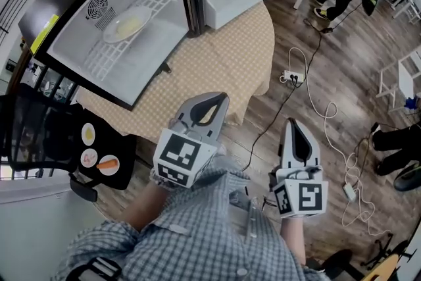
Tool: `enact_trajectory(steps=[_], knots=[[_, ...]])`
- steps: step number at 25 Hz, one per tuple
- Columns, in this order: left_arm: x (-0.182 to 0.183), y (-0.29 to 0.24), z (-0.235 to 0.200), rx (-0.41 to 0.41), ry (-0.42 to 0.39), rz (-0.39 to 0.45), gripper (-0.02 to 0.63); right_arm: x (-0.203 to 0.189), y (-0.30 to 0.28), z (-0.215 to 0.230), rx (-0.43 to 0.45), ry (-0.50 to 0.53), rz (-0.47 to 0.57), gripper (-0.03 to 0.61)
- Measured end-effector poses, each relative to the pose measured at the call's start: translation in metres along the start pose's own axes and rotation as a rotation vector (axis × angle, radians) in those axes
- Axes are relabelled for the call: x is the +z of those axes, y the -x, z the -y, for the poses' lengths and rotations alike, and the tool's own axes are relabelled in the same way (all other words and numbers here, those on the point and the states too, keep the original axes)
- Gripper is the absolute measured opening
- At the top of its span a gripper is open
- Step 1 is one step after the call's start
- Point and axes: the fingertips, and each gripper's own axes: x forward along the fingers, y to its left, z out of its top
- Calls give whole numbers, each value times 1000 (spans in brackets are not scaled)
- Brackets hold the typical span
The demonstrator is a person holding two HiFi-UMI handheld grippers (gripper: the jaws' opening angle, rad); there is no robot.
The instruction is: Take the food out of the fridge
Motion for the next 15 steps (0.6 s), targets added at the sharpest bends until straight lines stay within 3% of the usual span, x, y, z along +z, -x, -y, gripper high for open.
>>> enact_trajectory(steps=[8,15], knots=[[16,-42,-38,31,4,25,5,8,-61,18,34,5,5,8],[13,-38,-85,165,25,28,5,10,-125,0,179,6,12,8]])
